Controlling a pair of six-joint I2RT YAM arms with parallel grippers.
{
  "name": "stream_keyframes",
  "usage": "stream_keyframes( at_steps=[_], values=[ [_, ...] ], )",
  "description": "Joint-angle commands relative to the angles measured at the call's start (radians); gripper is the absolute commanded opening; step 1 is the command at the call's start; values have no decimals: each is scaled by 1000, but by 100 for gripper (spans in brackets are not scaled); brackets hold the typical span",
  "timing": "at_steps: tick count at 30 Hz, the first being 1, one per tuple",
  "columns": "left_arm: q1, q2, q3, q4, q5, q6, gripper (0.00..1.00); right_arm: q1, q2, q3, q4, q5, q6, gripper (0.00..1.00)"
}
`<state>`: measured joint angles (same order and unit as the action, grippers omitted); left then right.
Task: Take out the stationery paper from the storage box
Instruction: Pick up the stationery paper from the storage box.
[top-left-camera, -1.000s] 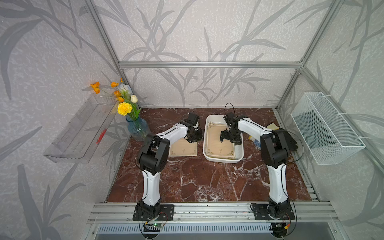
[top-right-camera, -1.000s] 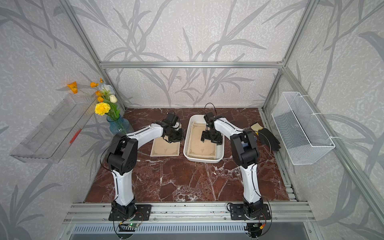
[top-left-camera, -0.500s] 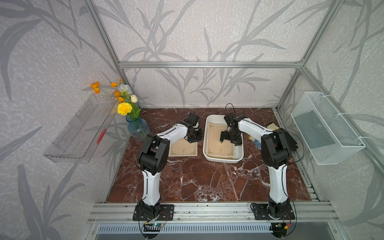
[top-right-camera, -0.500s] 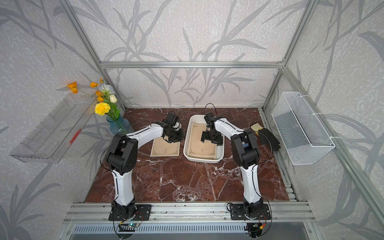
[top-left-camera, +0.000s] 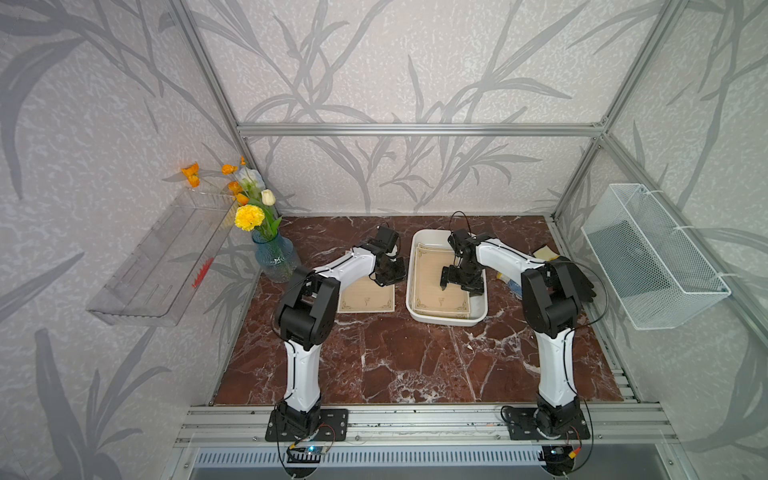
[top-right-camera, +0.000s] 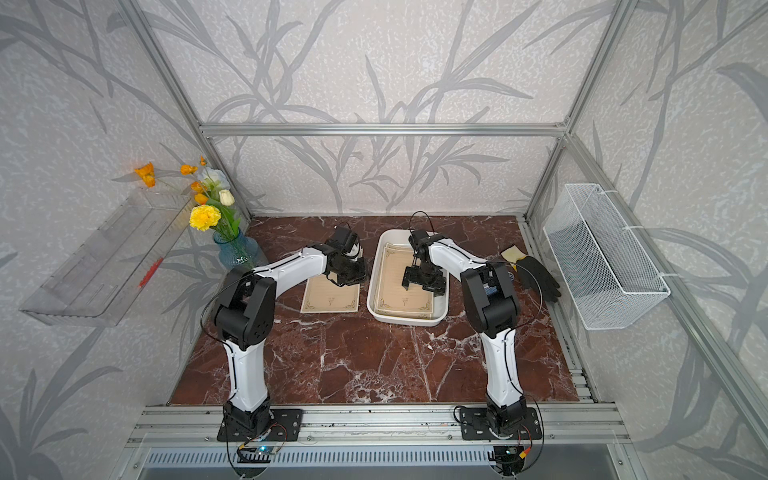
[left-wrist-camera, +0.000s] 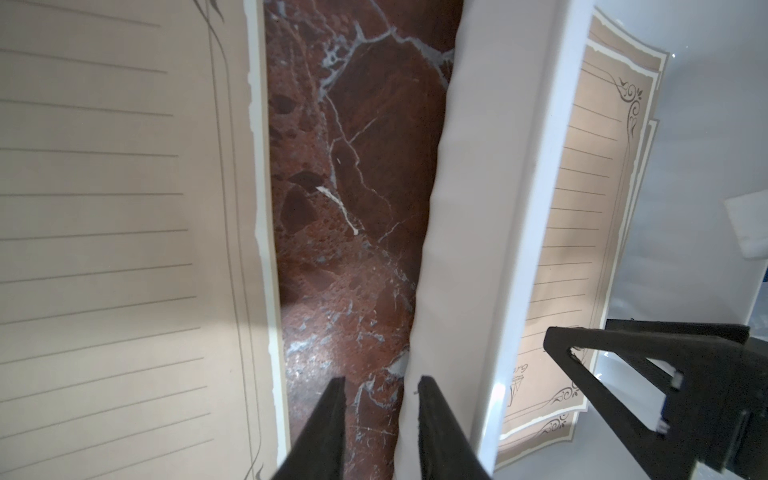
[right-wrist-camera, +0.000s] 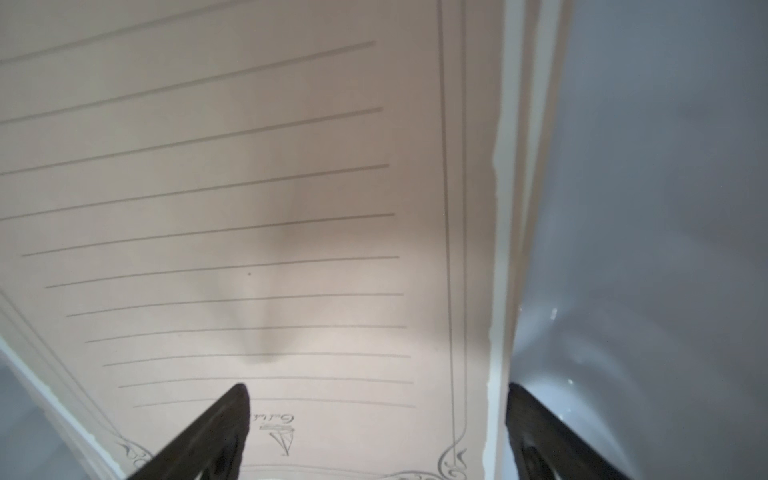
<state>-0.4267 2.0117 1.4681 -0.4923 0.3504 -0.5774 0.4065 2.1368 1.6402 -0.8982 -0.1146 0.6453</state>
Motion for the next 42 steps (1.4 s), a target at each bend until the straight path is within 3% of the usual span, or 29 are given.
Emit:
stream_keyframes(
  at_steps=[1,13,22,27,42],
  values=[
    [-7,-22,-20,9,4,-5,31,3,-58,-10,-6,-5,16,93],
    [-10,-26,-32,20,5,-13,31,11,-79,3,-7,-22,16,90],
    [-10,-28,-35,21,5,-13,31,15,-92,-13,37,-56,17,68],
    [-10,-24,-36,26,7,-16,31,15,-102,-54,117,-88,34,62],
    [-12,-16,-34,24,5,-15,31,-46,-141,-287,390,-194,120,60]
  ],
)
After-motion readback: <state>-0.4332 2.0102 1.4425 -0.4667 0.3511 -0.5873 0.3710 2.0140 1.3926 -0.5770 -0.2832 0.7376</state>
